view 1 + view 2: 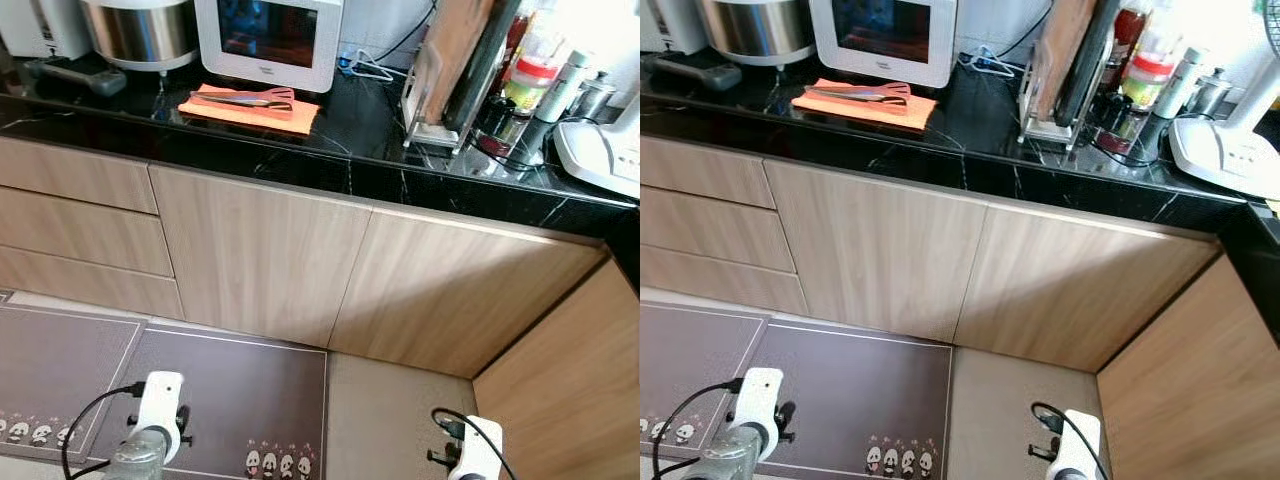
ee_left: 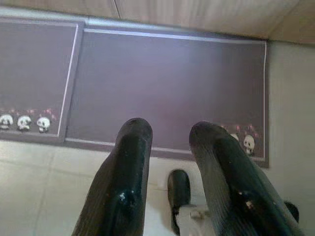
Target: Kitchen organization
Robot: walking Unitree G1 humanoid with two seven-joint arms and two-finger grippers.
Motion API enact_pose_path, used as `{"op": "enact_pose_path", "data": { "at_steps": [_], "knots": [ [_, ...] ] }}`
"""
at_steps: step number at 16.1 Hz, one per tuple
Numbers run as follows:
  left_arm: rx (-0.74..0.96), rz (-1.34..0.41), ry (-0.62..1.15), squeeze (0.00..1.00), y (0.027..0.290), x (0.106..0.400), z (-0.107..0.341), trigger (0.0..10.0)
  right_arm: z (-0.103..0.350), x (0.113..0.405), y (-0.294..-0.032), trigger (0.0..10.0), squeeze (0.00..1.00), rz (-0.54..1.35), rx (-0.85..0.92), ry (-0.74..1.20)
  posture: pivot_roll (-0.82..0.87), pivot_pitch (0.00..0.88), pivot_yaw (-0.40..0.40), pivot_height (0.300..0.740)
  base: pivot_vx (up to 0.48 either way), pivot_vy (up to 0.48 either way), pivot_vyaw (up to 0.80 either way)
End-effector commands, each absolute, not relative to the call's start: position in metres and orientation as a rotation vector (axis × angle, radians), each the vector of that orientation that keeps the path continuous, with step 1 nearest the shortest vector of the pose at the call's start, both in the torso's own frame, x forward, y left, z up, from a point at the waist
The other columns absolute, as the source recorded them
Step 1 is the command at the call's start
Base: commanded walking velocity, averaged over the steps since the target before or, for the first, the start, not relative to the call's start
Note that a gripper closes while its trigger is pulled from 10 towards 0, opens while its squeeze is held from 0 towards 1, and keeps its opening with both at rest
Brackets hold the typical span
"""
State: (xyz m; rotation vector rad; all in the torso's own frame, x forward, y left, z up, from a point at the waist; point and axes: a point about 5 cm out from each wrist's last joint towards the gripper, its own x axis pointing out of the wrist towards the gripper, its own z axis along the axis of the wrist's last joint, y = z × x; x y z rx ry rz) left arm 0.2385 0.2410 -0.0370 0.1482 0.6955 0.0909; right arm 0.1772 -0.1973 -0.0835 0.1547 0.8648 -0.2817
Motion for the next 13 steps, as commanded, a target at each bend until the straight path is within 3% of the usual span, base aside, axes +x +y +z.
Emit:
{"op": "enact_pose_path", "data": {
  "at_steps": [1,3,4,6,9,13],
  "knots": [
    [0.135,0.085,0.684,0.00,0.240,0.240,-0.036,10.0,-0.083,0.174,-0.206,10.0,0.00,-0.331,0.159,0.856,0.26,0.000,-0.178,0.740,0.000,0.000,0.00],
    [0.140,0.019,0.718,0.00,0.228,0.246,-0.037,10.0,-0.084,0.168,-0.216,10.0,0.00,-0.381,0.192,0.858,0.25,0.000,-0.152,0.740,0.000,0.000,0.00],
    [0.194,-0.050,0.765,0.00,0.221,0.246,-0.039,10.0,-0.082,0.160,-0.240,10.0,0.00,-0.410,0.188,0.855,0.25,0.000,-0.143,0.740,0.000,0.000,0.00],
    [0.252,-0.073,0.795,0.00,0.220,0.249,-0.039,10.0,-0.089,0.146,-0.235,10.0,0.00,-0.415,0.195,0.900,0.23,0.000,-0.118,0.740,0.000,0.000,0.00],
    [0.211,-0.136,0.793,0.00,0.210,0.254,-0.037,10.0,-0.093,0.140,-0.226,10.0,0.00,-0.362,0.194,0.924,0.22,0.000,-0.119,0.740,0.000,0.000,0.00],
    [0.170,-0.167,0.815,0.00,0.199,0.250,-0.042,10.0,-0.092,0.133,-0.241,10.0,0.00,-0.415,0.231,0.909,0.18,0.000,-0.108,0.740,0.000,0.000,0.00]
  ]
}}
